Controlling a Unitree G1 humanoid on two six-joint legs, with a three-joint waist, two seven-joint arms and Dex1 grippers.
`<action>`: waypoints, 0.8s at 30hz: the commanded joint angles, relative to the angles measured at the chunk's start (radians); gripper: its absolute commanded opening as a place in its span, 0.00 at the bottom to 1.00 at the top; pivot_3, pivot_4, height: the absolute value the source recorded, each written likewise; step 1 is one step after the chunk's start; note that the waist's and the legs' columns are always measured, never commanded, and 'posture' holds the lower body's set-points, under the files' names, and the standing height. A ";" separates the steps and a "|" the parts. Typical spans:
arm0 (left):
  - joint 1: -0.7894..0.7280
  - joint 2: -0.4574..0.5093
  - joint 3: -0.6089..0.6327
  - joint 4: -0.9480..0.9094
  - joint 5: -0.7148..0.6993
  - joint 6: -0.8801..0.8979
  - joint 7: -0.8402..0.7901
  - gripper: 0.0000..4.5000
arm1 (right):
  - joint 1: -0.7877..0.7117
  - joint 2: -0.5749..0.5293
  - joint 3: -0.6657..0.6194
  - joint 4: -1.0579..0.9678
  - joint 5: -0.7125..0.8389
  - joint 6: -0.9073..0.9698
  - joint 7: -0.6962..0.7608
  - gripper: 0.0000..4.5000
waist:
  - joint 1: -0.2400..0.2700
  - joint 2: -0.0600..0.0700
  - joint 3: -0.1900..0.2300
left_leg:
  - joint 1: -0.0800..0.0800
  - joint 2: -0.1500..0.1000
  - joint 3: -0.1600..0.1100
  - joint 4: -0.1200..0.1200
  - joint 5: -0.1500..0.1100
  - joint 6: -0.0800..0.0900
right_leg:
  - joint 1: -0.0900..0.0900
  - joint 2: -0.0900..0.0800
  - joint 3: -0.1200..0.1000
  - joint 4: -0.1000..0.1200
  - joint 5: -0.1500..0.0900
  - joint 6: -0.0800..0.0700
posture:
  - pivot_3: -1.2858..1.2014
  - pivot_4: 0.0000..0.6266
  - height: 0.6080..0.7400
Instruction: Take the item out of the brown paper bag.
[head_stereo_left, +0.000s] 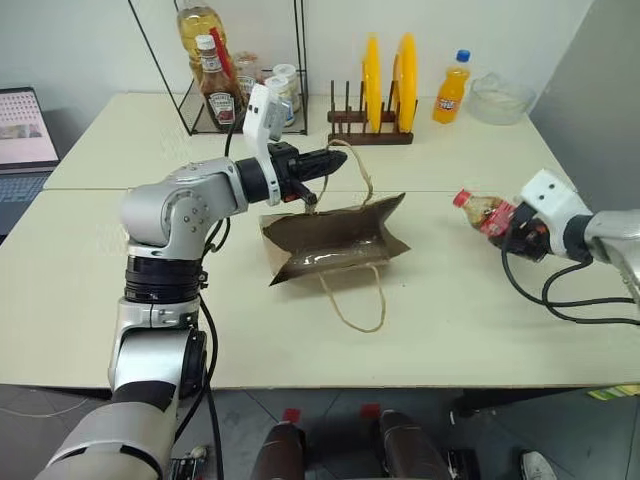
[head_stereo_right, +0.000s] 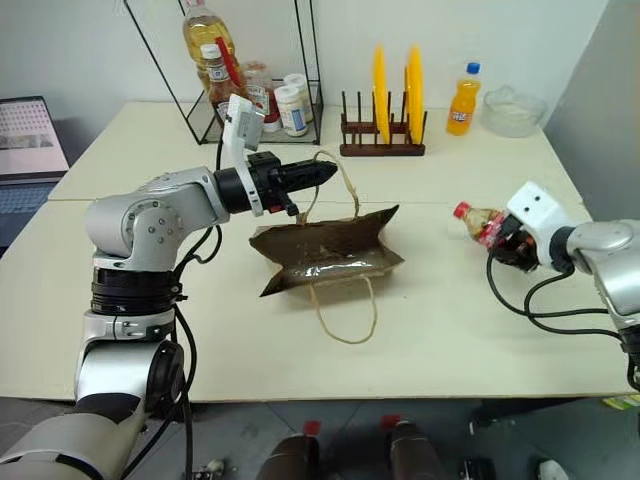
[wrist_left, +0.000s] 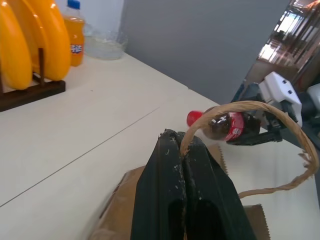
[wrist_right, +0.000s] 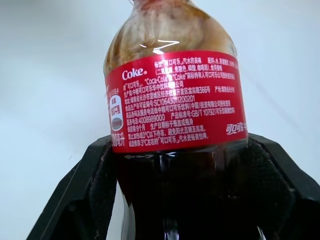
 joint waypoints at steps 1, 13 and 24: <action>-0.005 0.008 0.012 -0.040 -0.007 -0.016 -0.010 0.00 | -0.042 0.023 0.005 0.052 -0.036 -0.033 0.049 0.70 | -0.002 0.000 0.000 | 0.000 0.000 0.000 0.000 0.000 0.000 | 0.000 0.000 0.000 0.001 0.000 0.000 | 0.52 0.24 1.00; 0.009 0.014 0.021 -0.059 -0.015 -0.008 -0.001 0.00 | -0.056 0.083 0.030 0.188 -0.153 -0.136 0.109 1.00 | 0.001 0.001 0.000 | 0.000 -0.001 0.000 0.001 0.001 0.000 | 0.002 -0.001 0.000 0.000 0.001 0.002 | 0.52 0.24 1.00; -0.025 0.038 0.046 0.068 0.071 -0.133 0.039 0.00 | -0.022 0.158 -0.220 -0.246 0.007 0.126 0.014 1.00 | 0.006 0.001 0.000 | 0.000 -0.001 -0.001 0.001 0.001 -0.001 | 0.001 -0.001 -0.001 0.000 0.001 0.002 | 0.52 0.24 1.00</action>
